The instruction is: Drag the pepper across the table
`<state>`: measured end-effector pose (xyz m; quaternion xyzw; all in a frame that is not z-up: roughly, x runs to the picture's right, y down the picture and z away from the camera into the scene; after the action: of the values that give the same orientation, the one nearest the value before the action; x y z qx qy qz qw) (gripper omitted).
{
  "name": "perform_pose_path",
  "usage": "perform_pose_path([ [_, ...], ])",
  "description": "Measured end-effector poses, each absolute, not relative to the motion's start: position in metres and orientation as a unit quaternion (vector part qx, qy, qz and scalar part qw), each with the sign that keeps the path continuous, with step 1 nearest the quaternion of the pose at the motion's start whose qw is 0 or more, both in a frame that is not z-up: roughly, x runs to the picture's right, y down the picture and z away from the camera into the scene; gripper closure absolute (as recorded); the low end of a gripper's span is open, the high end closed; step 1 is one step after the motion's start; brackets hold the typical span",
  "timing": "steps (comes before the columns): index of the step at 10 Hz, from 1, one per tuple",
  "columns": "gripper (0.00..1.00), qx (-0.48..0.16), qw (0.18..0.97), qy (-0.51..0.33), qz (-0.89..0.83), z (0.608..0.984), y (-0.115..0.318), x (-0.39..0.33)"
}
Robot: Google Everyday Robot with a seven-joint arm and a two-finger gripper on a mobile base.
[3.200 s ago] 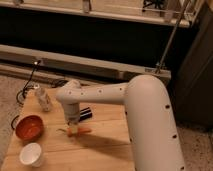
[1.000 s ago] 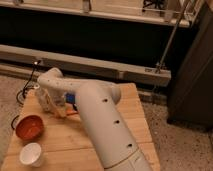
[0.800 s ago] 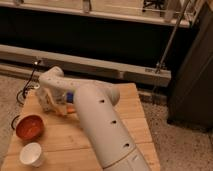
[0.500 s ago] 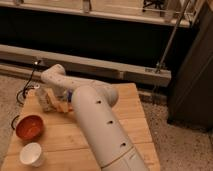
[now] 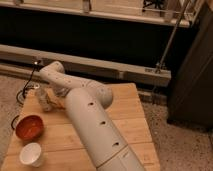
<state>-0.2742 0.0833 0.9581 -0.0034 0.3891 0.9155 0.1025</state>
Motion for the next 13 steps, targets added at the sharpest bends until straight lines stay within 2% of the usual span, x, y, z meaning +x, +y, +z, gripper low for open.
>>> perform_pose_path([
  [7,0.90,-0.013,0.124,0.383,0.915,0.959,0.069,-0.316],
  [9,0.83,-0.029,0.135,0.389,0.911,0.956,0.068,-0.324],
  [10,0.83,-0.048,0.146,0.399,0.904,0.953,0.071,-0.328],
  [12,0.96,-0.065,0.160,0.420,0.891,0.953,0.077,-0.321],
  [13,1.00,-0.066,0.162,0.427,0.887,0.955,0.078,-0.315],
])
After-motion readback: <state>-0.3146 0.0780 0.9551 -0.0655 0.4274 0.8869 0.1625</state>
